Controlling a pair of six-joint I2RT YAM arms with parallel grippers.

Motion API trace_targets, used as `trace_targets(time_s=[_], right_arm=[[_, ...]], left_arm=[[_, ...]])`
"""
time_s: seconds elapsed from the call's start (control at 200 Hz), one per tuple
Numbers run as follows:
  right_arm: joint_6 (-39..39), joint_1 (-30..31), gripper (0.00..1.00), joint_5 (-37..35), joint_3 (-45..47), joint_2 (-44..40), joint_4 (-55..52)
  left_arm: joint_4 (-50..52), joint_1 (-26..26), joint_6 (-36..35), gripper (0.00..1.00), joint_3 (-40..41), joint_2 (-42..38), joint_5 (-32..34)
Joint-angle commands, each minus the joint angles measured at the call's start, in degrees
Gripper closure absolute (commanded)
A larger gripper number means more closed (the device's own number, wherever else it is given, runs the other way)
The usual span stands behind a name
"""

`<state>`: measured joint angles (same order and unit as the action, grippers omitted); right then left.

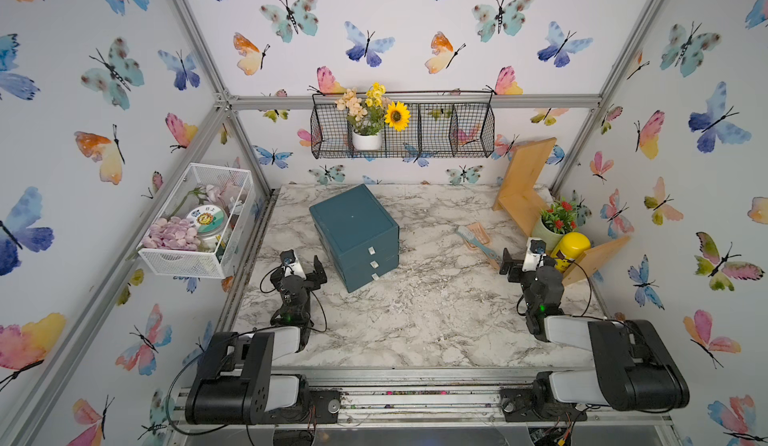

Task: Take the cookies out of the drawer
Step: Open the drawer in the storage box.

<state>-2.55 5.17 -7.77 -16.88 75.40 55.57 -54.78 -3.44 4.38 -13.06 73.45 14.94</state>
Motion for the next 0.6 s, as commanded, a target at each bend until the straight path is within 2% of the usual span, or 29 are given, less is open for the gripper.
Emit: trace_targets(time_s=[0.0, 0.09, 0.17, 0.24, 0.32, 0.38, 0.435, 0.596], right_arm=[[-5.87, -0.34, 0.01, 3.41, -3.38, -5.68, -9.14], [-12.93, -0.34, 0.01, 10.68, -6.52, -9.6, -16.95], [-19.73, -0.34, 0.01, 15.69, -10.4, -10.03, -23.76], [-23.88, -0.34, 0.05, 24.15, -14.82, -8.99, -30.92], [-30.27, -0.13, 0.13, 32.24, -15.77, -7.62, -32.03], [-35.11, 0.74, 0.15, 35.46, -14.81, -7.2, -30.99], [-38.11, 2.92, 0.15, 36.77, -13.53, -7.0, -28.94], [-43.88, 13.7, 0.16, 34.05, -14.22, -4.79, -27.97]], left_arm=[[8.15, 0.12, 1.33, 0.01, -1.62, -6.56, 2.47], [11.87, 0.12, 3.26, 0.01, -1.9, -12.01, 3.96], [18.35, 0.2, 7.54, 0.02, -4.1, -15.6, 8.79], [25.29, 0.23, 10.44, 0.02, -7.45, -18.15, 10.59], [33.67, 0.19, 14.11, 0.01, -11.4, -20.6, 9.81], [39.48, 0.23, 17.13, 0.02, -13.95, -21.98, 8.97], [44.01, 0.29, 19.55, 0.02, -16.17, -22.91, 6.85], [54.97, 0.37, 24.25, 0.02, -22.62, -23.52, -1.64]])
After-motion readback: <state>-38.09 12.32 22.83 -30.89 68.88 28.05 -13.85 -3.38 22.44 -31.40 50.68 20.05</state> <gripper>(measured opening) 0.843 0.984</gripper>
